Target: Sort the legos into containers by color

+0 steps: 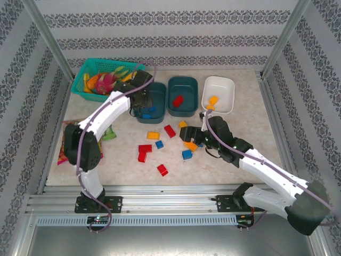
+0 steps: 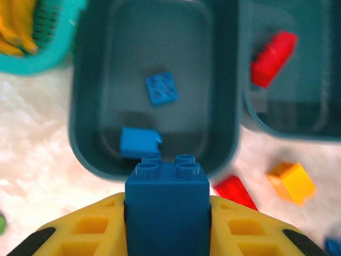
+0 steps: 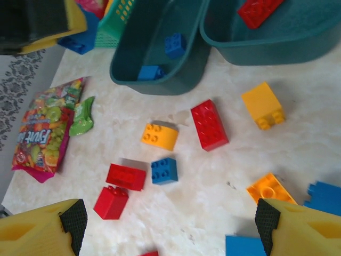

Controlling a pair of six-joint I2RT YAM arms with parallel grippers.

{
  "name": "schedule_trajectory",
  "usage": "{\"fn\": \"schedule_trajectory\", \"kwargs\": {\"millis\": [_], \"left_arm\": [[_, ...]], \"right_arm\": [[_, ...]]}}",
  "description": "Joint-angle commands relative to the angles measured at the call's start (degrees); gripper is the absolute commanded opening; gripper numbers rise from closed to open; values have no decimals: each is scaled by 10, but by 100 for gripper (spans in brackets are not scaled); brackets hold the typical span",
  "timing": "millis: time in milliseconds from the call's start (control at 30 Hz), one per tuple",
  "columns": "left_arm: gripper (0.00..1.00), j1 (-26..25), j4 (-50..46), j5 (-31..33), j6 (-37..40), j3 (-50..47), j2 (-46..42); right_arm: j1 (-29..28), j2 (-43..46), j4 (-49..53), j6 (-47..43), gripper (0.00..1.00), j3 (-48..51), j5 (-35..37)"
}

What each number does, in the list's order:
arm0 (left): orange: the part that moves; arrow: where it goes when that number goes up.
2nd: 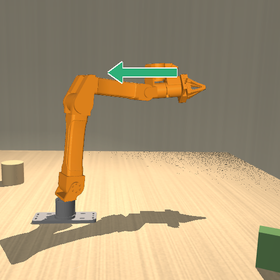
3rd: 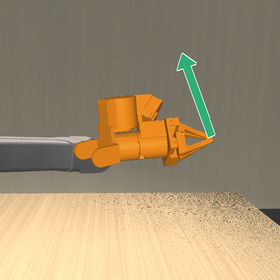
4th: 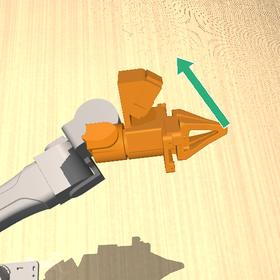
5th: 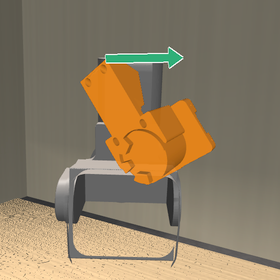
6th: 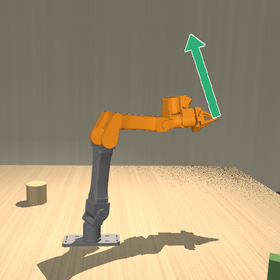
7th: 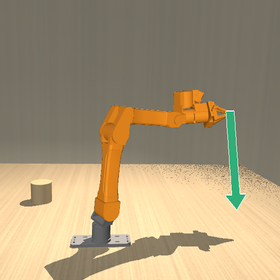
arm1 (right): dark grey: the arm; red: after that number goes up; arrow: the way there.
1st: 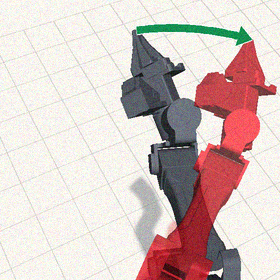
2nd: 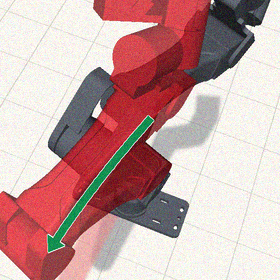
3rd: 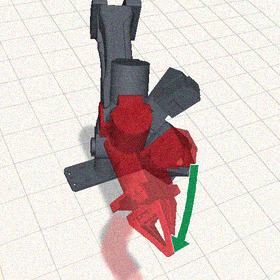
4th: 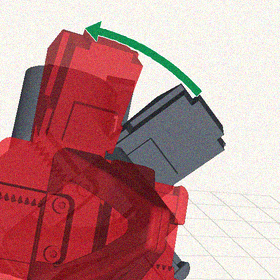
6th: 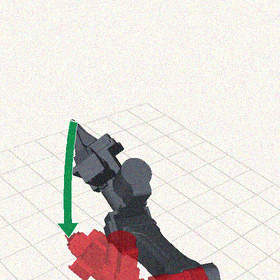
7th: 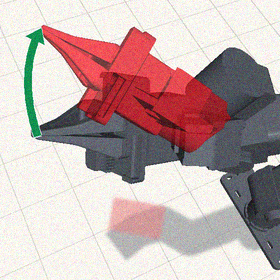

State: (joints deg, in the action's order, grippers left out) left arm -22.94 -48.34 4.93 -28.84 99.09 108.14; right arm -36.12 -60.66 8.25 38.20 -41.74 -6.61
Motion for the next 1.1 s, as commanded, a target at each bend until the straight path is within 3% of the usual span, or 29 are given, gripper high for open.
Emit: {"fn": "schedule_trajectory", "kwargs": {"millis": [0,200,533,833,1067], "left_arm": [[29,12,-65,-12,33,56,69],[29,16,-130,12,42,159,182],[35,17,-140,23,30,167,238],[59,17,-144,16,24,198,214],[67,16,-153,8,0,241,132]], "right_arm": [[9,-31,-45,-9,85,-48,-22],[41,-87,-28,26,85,-101,-25],[69,-142,-72,82,85,-146,-65],[70,-144,-59,67,85,-154,-67],[69,-118,-21,23,84,-147,-49]]}}
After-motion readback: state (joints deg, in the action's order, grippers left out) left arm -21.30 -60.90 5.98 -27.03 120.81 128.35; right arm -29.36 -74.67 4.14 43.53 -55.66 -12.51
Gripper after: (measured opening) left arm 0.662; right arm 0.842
